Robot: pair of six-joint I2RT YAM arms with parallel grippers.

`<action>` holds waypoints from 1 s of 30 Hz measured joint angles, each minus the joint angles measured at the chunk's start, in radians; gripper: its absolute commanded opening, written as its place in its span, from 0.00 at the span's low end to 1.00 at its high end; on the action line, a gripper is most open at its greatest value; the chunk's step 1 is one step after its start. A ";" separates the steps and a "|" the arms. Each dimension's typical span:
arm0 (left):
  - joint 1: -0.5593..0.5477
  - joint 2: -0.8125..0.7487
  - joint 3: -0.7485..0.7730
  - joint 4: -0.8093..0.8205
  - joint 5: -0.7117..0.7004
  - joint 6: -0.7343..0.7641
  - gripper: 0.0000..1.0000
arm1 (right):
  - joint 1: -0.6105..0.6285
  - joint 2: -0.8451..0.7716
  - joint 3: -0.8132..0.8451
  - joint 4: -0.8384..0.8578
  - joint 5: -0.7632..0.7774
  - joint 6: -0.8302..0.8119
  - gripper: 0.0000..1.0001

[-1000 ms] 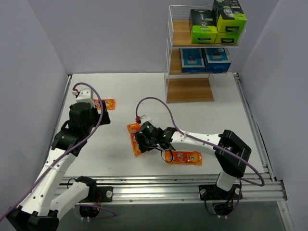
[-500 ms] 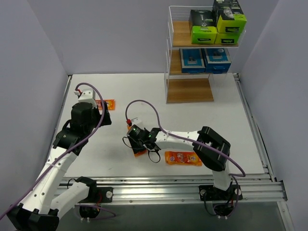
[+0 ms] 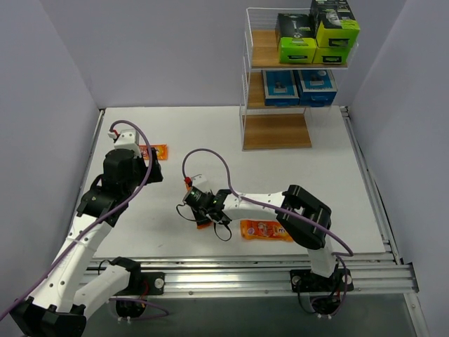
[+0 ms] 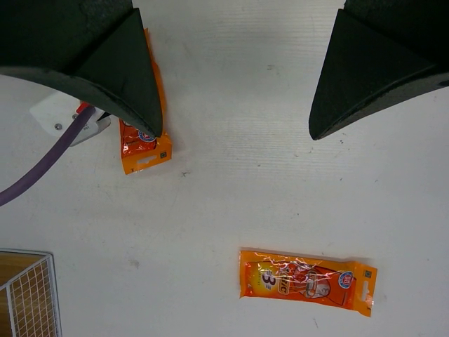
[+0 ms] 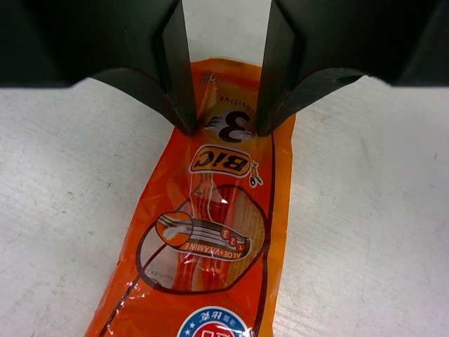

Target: Place and organize the shaving razors onto the shelf

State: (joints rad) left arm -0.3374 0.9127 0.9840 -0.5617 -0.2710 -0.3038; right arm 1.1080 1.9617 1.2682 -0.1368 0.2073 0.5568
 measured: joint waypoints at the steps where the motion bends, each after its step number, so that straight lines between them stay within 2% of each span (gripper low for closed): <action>1: 0.000 0.000 0.000 0.000 0.002 0.000 0.94 | 0.000 0.000 0.000 0.000 0.002 0.001 0.35; 5: 0.000 0.000 0.000 0.000 0.004 0.000 0.94 | 0.005 0.006 0.000 0.004 0.012 0.008 0.37; 7: 0.000 0.000 0.000 0.000 0.006 0.000 0.94 | 0.006 0.011 0.006 0.005 0.021 0.008 0.32; 11: 0.000 0.000 0.000 0.000 0.006 -0.001 0.94 | 0.007 0.016 0.010 0.011 0.039 0.012 0.09; 14: 0.000 0.000 0.000 0.000 0.006 -0.001 0.94 | 0.009 0.016 0.010 0.015 0.039 0.019 0.00; 21: 0.000 0.000 0.000 0.000 0.006 -0.002 0.94 | 0.012 -0.002 -0.016 0.032 0.038 0.021 0.00; 30: 0.000 -0.004 -0.001 0.000 0.010 -0.003 0.94 | -0.024 -0.182 -0.245 0.057 0.039 0.080 0.00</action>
State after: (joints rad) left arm -0.3374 0.9089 0.9833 -0.5617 -0.2607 -0.3073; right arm 1.0843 1.7798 1.0233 -0.0795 0.2462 0.6369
